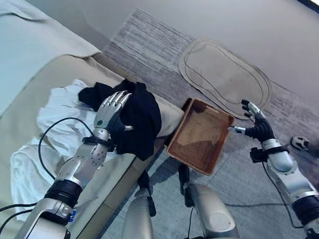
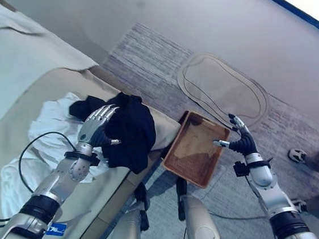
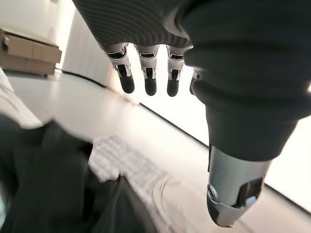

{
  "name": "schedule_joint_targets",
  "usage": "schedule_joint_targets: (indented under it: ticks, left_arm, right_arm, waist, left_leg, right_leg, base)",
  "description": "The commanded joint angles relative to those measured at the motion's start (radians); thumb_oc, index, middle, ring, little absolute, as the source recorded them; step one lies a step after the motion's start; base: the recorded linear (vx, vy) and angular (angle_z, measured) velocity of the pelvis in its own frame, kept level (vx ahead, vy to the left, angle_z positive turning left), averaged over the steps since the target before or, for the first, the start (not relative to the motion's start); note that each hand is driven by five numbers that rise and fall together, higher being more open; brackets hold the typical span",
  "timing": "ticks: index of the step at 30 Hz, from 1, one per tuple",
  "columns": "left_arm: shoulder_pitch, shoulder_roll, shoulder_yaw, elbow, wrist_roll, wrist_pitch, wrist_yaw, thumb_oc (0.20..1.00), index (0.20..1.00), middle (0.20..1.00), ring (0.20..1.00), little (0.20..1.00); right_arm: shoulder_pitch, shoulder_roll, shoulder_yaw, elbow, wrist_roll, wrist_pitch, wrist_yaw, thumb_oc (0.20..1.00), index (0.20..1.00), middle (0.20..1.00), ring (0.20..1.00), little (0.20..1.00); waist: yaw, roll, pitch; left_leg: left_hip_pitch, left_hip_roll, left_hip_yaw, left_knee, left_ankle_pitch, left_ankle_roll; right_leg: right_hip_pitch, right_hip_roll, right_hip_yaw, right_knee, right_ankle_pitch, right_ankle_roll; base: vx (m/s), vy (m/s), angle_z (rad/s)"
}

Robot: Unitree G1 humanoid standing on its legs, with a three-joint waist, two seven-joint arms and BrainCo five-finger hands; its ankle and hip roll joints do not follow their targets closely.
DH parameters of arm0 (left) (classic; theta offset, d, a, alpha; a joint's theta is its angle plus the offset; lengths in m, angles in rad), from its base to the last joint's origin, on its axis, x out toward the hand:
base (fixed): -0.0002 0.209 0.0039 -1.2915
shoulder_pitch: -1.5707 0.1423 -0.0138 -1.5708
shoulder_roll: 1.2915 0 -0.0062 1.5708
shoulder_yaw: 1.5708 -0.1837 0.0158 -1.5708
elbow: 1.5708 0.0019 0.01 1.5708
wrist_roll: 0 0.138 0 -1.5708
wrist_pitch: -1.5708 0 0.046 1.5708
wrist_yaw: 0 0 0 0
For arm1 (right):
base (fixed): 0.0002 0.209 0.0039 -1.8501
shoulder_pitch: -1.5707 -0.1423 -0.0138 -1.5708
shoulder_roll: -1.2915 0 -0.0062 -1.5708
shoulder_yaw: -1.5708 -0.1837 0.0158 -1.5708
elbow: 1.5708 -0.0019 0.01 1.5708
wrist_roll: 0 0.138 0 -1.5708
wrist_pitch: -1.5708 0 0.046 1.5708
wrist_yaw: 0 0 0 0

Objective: Pick up clothes into the bucket

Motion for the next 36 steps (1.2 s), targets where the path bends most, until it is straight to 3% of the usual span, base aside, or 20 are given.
schedule_joint_targets:
  ticks: [1,2,4,11,17,24,32,33,34,35,36]
  left_arm:
    - [-0.020,0.022,0.020,0.036,0.075,0.058,0.054,1.000,1.000,1.000,1.000,1.000]
    - [-0.021,0.021,0.019,0.037,0.076,0.059,0.054,1.000,1.000,1.000,1.000,1.000]
    - [-0.065,0.039,-0.010,0.126,0.174,0.143,0.021,1.000,1.000,1.000,1.000,1.000]
    - [-0.164,0.115,-0.017,0.218,0.308,0.247,0.007,1.000,1.000,1.000,1.000,1.000]
    - [-0.214,0.183,-0.016,0.190,0.349,0.260,0.006,1.000,1.000,1.000,1.000,1.000]
    - [-0.268,0.204,-0.028,0.164,0.351,0.254,0.062,1.000,1.000,1.000,1.000,1.000]
    - [-0.324,0.171,-0.104,0.188,0.333,0.224,0.108,1.000,1.000,1.000,1.000,1.000]
    - [-0.328,0.155,-0.119,0.185,0.321,0.211,0.106,1.000,1.000,1.000,1.000,1.000]
    - [-0.328,0.151,-0.120,0.186,0.316,0.207,0.106,1.000,1.000,1.000,1.000,1.000]
    - [-0.326,0.140,-0.124,0.186,0.309,0.200,0.111,1.000,1.000,1.000,1.000,1.000]
    - [-0.327,0.134,-0.128,0.183,0.304,0.196,0.110,1.000,1.000,1.000,1.000,1.000]
  right_arm:
    - [0.014,-0.002,-0.025,-0.052,0.009,-0.051,-0.034,1.000,1.000,1.000,1.000,1.000]
    - [0.014,-0.002,-0.026,-0.052,0.009,-0.050,-0.034,1.000,1.000,1.000,1.000,1.000]
    - [0.025,-0.007,-0.043,-0.077,0.014,-0.049,-0.027,1.000,1.000,1.000,1.000,1.000]
    - [0.038,-0.024,-0.073,-0.137,0.045,-0.046,-0.012,1.000,1.000,1.000,1.000,1.000]
    - [0.058,-0.020,-0.086,-0.171,0.073,-0.053,0.008,1.000,1.000,1.000,1.000,1.000]
    - [0.061,-0.022,-0.076,-0.197,0.106,-0.074,0.022,1.000,1.000,1.000,1.000,1.000]
    - [0.042,-0.024,-0.036,-0.201,0.128,-0.093,0.022,1.000,1.000,1.000,1.000,1.000]
    - [0.036,-0.026,-0.026,-0.201,0.130,-0.095,0.021,1.000,1.000,1.000,1.000,1.000]
    - [0.035,-0.028,-0.026,-0.201,0.130,-0.097,0.019,1.000,1.000,1.000,1.000,1.000]
    - [0.032,-0.027,-0.021,-0.198,0.128,-0.097,0.019,1.000,1.000,1.000,1.000,1.000]
    - [0.030,-0.028,-0.020,-0.194,0.126,-0.098,0.015,1.000,1.000,1.000,1.000,1.000]
  waist:
    - [-0.010,-0.026,-0.071]
    - [-0.009,-0.024,-0.074]
    - [-0.025,-0.015,-0.065]
    - [-0.042,-0.002,-0.059]
    - [-0.045,0.004,-0.068]
    - [-0.053,0.006,-0.083]
    - [-0.064,0.007,-0.091]
    - [-0.063,0.010,-0.094]
    - [-0.065,0.008,-0.088]
    - [-0.066,0.010,-0.094]
    - [-0.066,0.008,-0.087]
  left_leg:
    - [-0.136,0.061,-0.045,0.261,-0.146,0.018]
    - [-0.143,0.064,-0.046,0.272,-0.156,0.018]
    - [-0.214,0.068,-0.049,0.325,-0.170,0.017]
    - [-0.353,0.074,-0.062,0.392,-0.178,0.015]
    - [-0.429,0.072,-0.075,0.420,-0.182,0.016]
    - [-0.502,0.069,-0.081,0.463,-0.190,0.016]
    - [-0.562,0.064,-0.080,0.483,-0.186,0.019]
    - [-0.562,0.065,-0.087,0.486,-0.211,0.014]
    - [-0.577,0.062,-0.081,0.486,-0.185,0.020]
    - [-0.570,0.063,-0.088,0.486,-0.208,0.015]
    - [-0.584,0.061,-0.080,0.486,-0.183,0.021]
  right_leg:
    - [-0.063,-0.125,0.022,-0.006,0.118,0.097]
    - [-0.070,-0.123,0.023,0.004,0.110,0.098]
    - [-0.143,-0.119,0.032,0.053,0.101,0.094]
    - [-0.278,-0.113,0.038,0.112,0.093,0.088]
    - [-0.353,-0.112,0.036,0.147,0.082,0.084]
    - [-0.422,-0.113,0.043,0.190,0.075,0.079]
    - [-0.485,-0.115,0.054,0.213,0.077,0.077]
    - [-0.488,-0.110,0.062,0.225,0.055,0.085]
    - [-0.501,-0.114,0.058,0.221,0.078,0.076]
    - [-0.499,-0.110,0.065,0.229,0.056,0.084]
    - [-0.510,-0.115,0.060,0.223,0.079,0.075]
  base:
    - [-0.06,0.006,-0.12]
    - [-0.05,0.014,-0.05]
    - [-0.05,0.022,0.00]
    - [-0.03,0.006,-0.03]
    - [-0.01,-0.002,0.02]
    - [0.00,0.000,0.00]
    - [0.00,0.006,0.01]
    - [0.00,0.000,0.00]
    - [0.06,0.004,-0.02]
    - [-0.09,0.022,0.01]
    - [0.07,0.009,-0.01]
